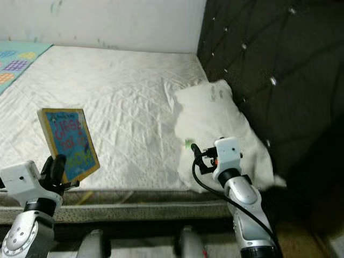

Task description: Clean up the room

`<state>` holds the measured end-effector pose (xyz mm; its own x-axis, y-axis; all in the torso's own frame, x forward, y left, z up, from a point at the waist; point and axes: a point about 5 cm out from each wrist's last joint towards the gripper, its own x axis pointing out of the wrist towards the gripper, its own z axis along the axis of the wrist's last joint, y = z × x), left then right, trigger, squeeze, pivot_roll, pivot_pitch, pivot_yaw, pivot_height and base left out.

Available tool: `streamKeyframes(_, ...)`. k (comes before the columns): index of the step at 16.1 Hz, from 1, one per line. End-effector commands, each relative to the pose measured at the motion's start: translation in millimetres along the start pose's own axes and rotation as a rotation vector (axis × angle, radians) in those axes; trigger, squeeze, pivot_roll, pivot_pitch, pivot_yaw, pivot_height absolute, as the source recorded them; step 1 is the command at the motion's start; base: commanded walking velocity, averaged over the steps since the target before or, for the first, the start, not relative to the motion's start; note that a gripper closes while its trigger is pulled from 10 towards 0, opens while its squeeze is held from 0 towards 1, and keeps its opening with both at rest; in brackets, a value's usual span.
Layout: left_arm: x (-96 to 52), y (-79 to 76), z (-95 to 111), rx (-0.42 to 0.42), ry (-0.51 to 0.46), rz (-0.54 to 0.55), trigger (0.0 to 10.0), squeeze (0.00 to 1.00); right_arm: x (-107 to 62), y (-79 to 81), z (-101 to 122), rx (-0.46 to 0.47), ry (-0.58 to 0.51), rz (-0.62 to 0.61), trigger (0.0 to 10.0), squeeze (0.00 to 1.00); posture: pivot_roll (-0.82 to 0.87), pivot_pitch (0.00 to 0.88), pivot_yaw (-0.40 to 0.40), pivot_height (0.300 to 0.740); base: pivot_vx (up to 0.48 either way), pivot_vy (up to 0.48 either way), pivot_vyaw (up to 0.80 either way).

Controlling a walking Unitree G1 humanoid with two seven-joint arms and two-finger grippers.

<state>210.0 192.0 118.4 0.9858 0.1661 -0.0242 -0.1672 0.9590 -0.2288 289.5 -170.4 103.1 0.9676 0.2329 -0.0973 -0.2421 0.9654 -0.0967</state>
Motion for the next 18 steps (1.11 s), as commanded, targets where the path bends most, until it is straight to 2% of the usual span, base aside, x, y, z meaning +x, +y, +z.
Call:
streamKeyframes(1,2.0,-5.0,9.7,-0.004,-0.045,-0.019,10.0,0.0,-0.3,-3.6,3.0,-0.022,-0.001,-0.004,10.0,0.0,-0.1,0.001,-0.045,0.595,0.0,0.0,0.0)
streamKeyframes(9,1.8,-8.7,12.2,-0.018,-0.059,-0.055,10.0,0.0,0.5,-3.7,3.0,-0.023,-0.002,0.004,10.0,0.0,-0.1,0.005,-0.047,0.595,0.0,0.0,0.0)
streamKeyframes(18,0.2,-12.5,13.2,-0.023,-0.063,-0.09,10.0,0.0,2.1,-1.9,3.9,-0.043,-0.003,0.028,10.0,0.0,-0.09,0.01,-0.051,0.595,0.315,0.0,0.0)
